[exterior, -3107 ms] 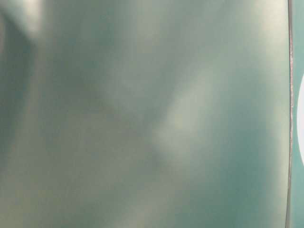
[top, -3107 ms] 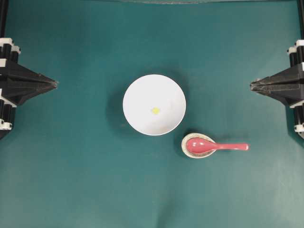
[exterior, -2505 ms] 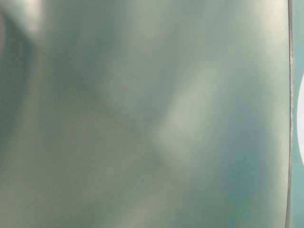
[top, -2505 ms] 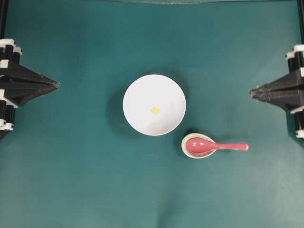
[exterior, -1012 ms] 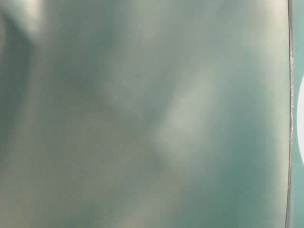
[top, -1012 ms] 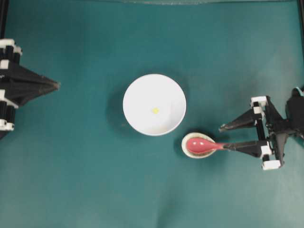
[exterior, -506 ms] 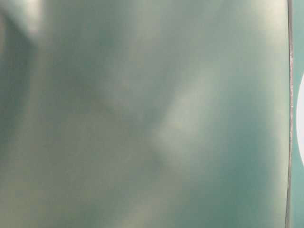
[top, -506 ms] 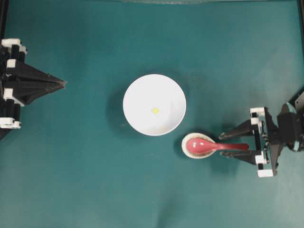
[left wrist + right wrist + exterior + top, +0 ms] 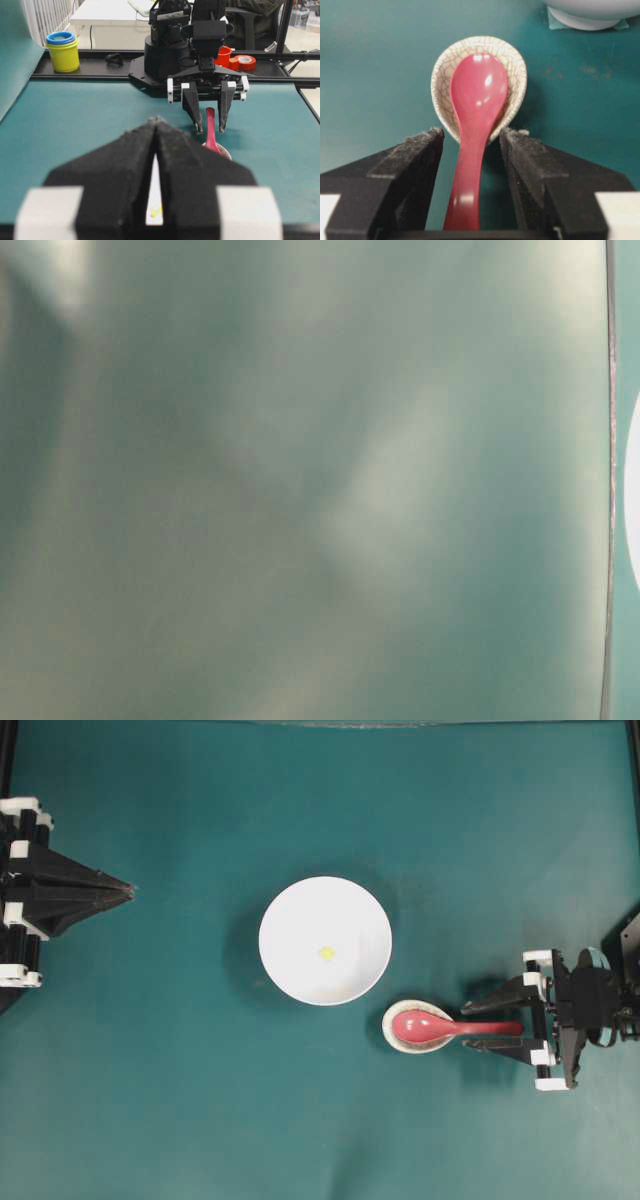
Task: Scoop the yellow hexagonal prism block from the bowl with a spoon using the right arm.
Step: 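Lower the right gripper over the pink spoon handle and close on it, then lift the pink spoon off the rest and carry it toward the bowl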
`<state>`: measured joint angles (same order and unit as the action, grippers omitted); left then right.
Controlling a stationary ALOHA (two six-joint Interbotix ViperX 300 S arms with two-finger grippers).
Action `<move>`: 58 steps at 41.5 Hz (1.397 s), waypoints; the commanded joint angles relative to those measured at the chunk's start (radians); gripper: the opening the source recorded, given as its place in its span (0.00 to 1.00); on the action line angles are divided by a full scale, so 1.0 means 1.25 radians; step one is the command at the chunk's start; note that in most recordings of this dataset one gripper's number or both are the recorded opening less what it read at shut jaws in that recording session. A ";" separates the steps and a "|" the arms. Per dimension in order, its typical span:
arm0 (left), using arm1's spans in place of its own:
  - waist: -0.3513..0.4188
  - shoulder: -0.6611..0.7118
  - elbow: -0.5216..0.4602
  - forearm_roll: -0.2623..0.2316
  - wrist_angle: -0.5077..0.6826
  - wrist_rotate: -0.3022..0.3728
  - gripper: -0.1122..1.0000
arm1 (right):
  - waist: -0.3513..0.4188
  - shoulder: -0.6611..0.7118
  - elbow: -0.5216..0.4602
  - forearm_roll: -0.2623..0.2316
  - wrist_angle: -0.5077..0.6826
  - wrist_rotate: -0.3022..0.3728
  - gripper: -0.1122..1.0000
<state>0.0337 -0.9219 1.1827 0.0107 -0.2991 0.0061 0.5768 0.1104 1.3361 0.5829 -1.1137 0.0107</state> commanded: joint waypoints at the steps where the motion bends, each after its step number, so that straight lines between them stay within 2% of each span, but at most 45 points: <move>1: 0.001 0.001 -0.015 0.002 -0.002 0.000 0.10 | 0.005 -0.004 -0.001 0.002 0.001 -0.001 0.61; 34: 0.001 0.001 -0.015 0.002 -0.001 0.000 0.10 | 0.009 0.001 -0.010 0.000 0.025 -0.027 0.60; 40: 0.001 0.001 -0.015 0.002 -0.001 0.000 0.10 | 0.009 0.001 -0.011 0.000 0.025 -0.032 0.52; 46: 0.001 0.001 -0.015 0.002 -0.001 0.000 0.10 | 0.009 0.000 -0.016 -0.001 0.023 -0.032 0.31; 58: 0.001 0.001 -0.015 0.002 -0.001 0.000 0.10 | 0.009 -0.027 -0.021 0.000 0.023 -0.032 0.30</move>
<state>0.0337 -0.9250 1.1827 0.0107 -0.2961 0.0061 0.5844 0.1135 1.3177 0.5829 -1.0753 -0.0261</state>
